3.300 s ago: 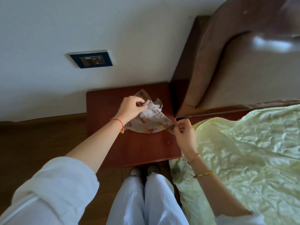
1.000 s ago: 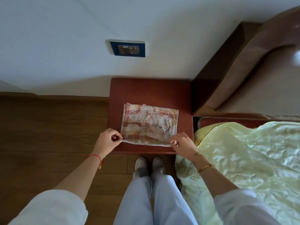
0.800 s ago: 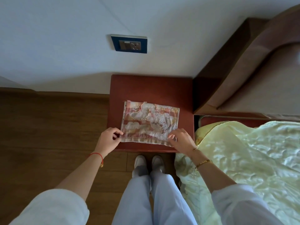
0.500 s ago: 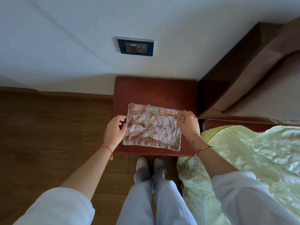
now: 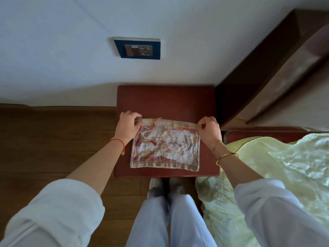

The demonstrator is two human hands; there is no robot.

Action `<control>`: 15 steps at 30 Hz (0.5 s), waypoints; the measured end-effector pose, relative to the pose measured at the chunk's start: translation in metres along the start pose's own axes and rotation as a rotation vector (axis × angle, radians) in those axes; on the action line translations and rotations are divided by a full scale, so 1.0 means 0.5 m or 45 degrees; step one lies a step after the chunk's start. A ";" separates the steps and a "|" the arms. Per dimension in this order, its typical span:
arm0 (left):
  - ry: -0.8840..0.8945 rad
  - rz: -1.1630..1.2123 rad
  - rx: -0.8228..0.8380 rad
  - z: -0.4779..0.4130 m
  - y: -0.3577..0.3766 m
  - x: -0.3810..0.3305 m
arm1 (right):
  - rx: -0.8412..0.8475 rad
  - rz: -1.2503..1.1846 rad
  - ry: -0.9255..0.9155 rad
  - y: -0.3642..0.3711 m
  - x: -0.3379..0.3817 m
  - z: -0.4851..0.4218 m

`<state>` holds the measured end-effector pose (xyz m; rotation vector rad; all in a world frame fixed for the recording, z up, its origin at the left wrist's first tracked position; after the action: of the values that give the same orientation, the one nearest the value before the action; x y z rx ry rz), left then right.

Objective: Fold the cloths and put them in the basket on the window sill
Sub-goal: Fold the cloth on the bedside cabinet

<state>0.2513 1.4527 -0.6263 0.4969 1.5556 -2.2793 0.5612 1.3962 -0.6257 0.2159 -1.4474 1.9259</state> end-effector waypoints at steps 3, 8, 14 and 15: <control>-0.025 0.057 -0.018 0.013 -0.007 0.006 | 0.030 -0.056 -0.044 -0.014 0.004 0.022; -0.050 0.273 -0.085 0.121 -0.034 0.023 | 0.081 -0.106 -0.114 -0.039 -0.013 0.121; -0.218 0.363 -0.017 0.273 -0.009 0.059 | 0.300 -0.011 -0.166 -0.018 -0.048 0.230; -0.251 0.362 -0.012 0.290 -0.001 0.064 | 0.314 0.006 -0.160 -0.012 -0.053 0.241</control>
<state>0.2089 1.3148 -0.5915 0.4441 1.3087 -2.0371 0.5517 1.2778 -0.5915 0.4545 -1.2860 2.1259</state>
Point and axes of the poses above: each hand's wrist, its own z-axis away from the middle knuckle, its own y-axis out of the palm, x = y × z, the point moved 3 cm from there along -z, towards the middle knuckle, and after that the axes turned 3 degrees about -y, right-handed, at the moved point
